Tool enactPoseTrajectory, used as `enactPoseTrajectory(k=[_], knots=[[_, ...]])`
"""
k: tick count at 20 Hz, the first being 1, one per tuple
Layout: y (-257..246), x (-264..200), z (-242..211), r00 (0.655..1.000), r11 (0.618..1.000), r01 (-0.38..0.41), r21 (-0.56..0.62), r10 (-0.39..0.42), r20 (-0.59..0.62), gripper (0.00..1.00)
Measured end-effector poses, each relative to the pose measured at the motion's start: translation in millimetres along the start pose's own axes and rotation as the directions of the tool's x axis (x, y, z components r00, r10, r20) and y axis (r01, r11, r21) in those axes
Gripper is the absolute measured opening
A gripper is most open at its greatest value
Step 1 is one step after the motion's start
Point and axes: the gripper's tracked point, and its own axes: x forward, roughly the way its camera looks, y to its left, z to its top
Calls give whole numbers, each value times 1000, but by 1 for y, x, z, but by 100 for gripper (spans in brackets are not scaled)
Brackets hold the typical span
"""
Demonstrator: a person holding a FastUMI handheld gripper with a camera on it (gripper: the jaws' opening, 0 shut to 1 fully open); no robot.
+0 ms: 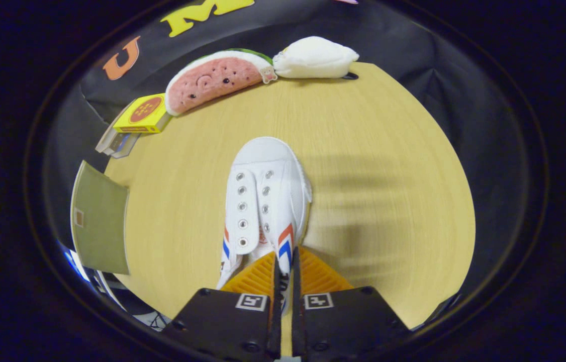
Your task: Open the storage box then place both shoes into the box .Put the left shoe in first, then the right shoe, with the right side of both shoes facing outward in a uniform manner.
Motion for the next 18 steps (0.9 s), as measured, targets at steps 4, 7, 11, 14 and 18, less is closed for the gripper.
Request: enactPoseTrajectory(k=[4,7,11,14,18], knots=[[9,-9,-1,999,998,-32,54,31,5,6],[26,-28,10,997,993,-66,96,63,34,6],[67,-61,5,993,995,-72,70,64,104,6],[110,-85,6,982,990,-125,61,115,153,6],[172,-84,8,972,987,-157,42,147,181,6]])
